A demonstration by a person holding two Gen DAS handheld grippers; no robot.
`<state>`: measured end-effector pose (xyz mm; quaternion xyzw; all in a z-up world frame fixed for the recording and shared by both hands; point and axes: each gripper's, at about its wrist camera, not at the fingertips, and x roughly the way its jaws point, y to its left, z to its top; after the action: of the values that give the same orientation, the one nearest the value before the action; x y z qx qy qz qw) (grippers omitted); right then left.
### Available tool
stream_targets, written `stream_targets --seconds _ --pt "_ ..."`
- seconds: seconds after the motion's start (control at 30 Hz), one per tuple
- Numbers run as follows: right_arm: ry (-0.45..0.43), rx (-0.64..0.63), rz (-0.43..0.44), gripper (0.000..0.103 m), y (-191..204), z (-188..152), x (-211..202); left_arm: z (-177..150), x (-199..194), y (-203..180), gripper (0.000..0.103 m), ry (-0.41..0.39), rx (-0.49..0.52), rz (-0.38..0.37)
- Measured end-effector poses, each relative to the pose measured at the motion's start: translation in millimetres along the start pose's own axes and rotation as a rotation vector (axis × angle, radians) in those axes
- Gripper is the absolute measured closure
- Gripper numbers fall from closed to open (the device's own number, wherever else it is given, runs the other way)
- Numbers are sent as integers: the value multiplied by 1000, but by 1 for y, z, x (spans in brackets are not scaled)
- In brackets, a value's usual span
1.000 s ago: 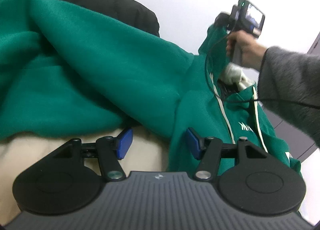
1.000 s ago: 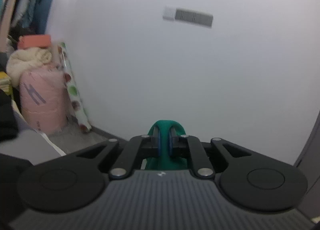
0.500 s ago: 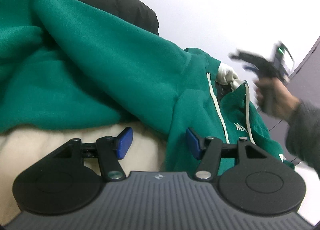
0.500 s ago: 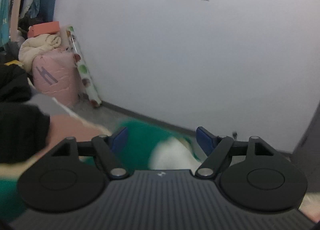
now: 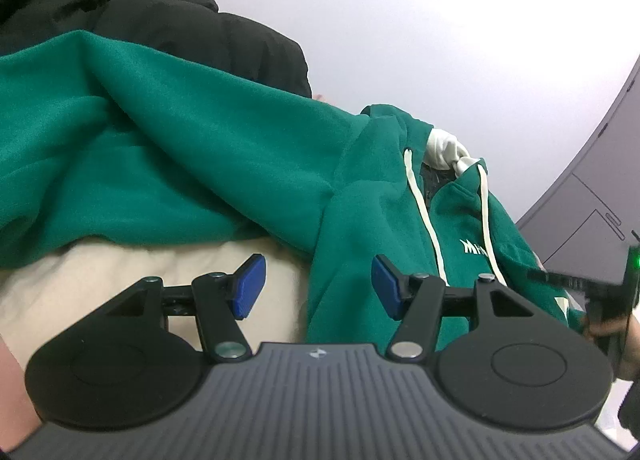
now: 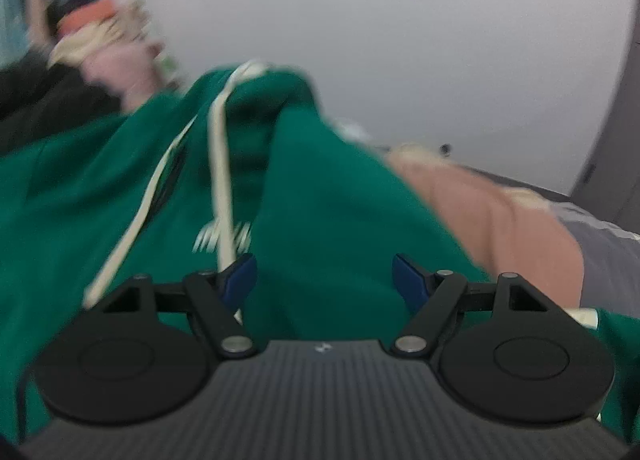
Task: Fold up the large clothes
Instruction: 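Lay the hood on the hoodie body and open the right gripper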
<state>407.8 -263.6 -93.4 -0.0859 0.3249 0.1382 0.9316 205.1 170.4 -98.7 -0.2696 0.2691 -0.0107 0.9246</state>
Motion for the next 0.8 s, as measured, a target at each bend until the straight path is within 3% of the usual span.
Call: stream_targets --seconds 0.13,0.2,0.27,0.3,0.47,0.57,0.67,0.8 --pt "80 -184 -98 30 3 -14 11 -2 4 -7 39 -11 40 17" --pt "105 -257 -133 48 3 -20 16 -3 7 -10 39 -14 57 25" --pt "69 -262 -156 82 -5 -19 16 -5 9 -12 39 -15 64 30" --pt "38 -245 -173 87 -11 -15 15 -5 10 -12 39 -17 66 31" --pt "-119 -144 -386 88 -63 17 17 -4 13 -12 39 -41 69 34" --pt "-135 -29 -464 88 -98 35 34 -3 19 -11 39 -33 58 37" --pt "-91 81 -474 88 -122 41 62 -3 25 -9 39 -19 57 48" --pt "-100 146 -464 84 -129 34 88 -5 34 -9 39 -2 76 65"
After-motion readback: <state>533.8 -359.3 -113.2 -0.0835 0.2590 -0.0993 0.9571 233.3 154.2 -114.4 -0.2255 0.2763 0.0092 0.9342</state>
